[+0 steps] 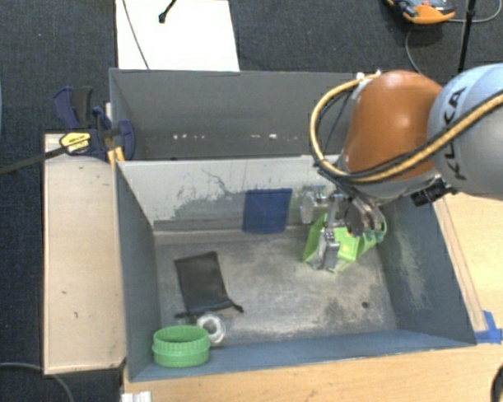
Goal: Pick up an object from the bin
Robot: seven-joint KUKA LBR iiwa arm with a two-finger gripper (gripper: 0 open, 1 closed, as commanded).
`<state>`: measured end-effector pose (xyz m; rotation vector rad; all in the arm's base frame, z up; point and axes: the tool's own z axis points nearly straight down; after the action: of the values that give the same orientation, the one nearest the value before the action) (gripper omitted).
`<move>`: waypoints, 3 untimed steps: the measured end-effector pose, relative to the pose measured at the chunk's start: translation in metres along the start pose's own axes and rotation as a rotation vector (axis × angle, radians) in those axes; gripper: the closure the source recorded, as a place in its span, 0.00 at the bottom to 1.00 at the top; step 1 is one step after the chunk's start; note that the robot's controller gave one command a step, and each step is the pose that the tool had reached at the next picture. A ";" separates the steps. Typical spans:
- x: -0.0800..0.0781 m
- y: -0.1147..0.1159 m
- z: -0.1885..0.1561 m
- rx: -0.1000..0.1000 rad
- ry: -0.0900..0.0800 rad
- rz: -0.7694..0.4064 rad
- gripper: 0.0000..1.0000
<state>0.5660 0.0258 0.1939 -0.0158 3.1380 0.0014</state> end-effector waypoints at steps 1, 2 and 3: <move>0.000 0.000 0.000 0.000 0.000 0.000 0.00; 0.001 -0.008 0.044 -0.001 -0.010 0.017 0.00; -0.006 -0.047 0.088 -0.001 -0.002 -0.003 0.00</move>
Offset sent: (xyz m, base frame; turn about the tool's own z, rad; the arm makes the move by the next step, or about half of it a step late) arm -0.0056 -0.0137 -0.0765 0.0366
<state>0.5732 -0.0210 0.1055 -0.0205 3.1357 0.0031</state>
